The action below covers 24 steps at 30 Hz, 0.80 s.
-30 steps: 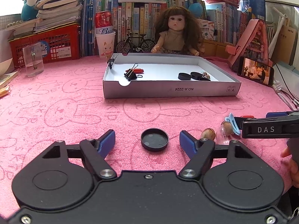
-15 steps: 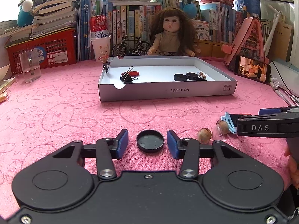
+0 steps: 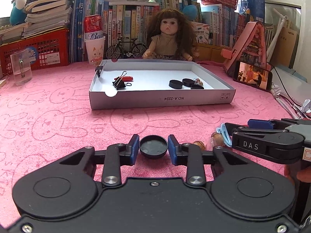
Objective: Organize rigid objects
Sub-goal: 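Grasp the black lid with the left tool while the right tool grasps the red cylinder, then carry the black lid and red cylinder over the white tray with both tools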
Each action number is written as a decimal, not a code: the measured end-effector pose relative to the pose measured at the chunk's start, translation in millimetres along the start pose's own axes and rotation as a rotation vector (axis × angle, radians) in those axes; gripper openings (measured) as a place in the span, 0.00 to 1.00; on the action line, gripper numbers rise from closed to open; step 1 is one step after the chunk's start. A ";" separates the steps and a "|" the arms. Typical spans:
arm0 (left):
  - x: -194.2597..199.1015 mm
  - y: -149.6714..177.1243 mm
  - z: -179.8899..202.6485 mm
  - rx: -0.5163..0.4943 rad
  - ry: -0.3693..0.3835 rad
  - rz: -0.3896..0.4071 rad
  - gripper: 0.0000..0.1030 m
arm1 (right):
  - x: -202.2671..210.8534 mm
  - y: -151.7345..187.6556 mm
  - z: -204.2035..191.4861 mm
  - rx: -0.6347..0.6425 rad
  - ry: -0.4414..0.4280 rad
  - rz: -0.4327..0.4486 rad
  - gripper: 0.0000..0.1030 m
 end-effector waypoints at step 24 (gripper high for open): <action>-27.0 -52.1 -20.6 0.074 -0.037 0.045 0.29 | -7.8 -33.4 7.4 0.009 -0.021 0.080 0.48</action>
Point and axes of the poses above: each gripper's, at about its wrist camera, not at the fingertips, and x roughly against the way its jaws point, z to its right, y to its underside, the point moved 4 cm from there along -x, roughly the way its jaws point, and after that the axes turned 13 degrees about z, right-handed, at the moved point
